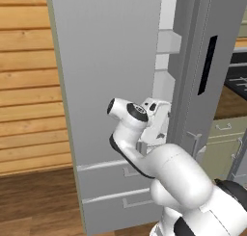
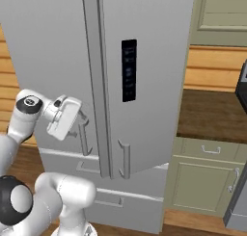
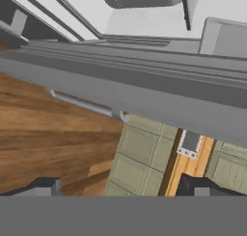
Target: Take the strawberry from the fridge and place it on top of the pancake, located on the dining counter.
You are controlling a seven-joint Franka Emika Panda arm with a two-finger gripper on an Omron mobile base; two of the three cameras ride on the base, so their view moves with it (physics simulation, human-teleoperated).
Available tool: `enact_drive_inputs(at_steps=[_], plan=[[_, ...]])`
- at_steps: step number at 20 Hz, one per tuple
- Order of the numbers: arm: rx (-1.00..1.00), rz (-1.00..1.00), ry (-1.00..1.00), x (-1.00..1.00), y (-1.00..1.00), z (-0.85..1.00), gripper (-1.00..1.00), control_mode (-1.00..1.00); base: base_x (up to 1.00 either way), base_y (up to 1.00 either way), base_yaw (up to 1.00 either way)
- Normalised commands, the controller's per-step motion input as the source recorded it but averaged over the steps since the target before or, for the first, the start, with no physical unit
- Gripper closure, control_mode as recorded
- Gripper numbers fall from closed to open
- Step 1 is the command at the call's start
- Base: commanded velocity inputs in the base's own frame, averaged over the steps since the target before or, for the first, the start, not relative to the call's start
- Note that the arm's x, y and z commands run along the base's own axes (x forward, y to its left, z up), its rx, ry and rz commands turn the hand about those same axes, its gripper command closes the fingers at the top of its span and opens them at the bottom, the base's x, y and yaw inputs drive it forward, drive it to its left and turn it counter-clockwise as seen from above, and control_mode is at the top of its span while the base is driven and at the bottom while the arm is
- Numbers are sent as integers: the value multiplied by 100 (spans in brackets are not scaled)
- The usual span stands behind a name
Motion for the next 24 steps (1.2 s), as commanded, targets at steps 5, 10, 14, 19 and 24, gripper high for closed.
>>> enact_drive_inputs(at_steps=[5, 10, 14, 19, 24], plan=[[-3, 0, -20, -3, 0, -4, -100, -100, 0, 0, 0], [-3, 6, -24, 38, -1, -6, -100, -100, 0, 0, 0], [-1, 6, -8, 30, -18, 0, -100, -100, 0, 0, 0], [-7, 5, 12, 25, -10, -1, -100, -100, 0, 0, 0], [-9, 5, 22, 33, 0, -14, -100, -100, 0, 0, 0]])
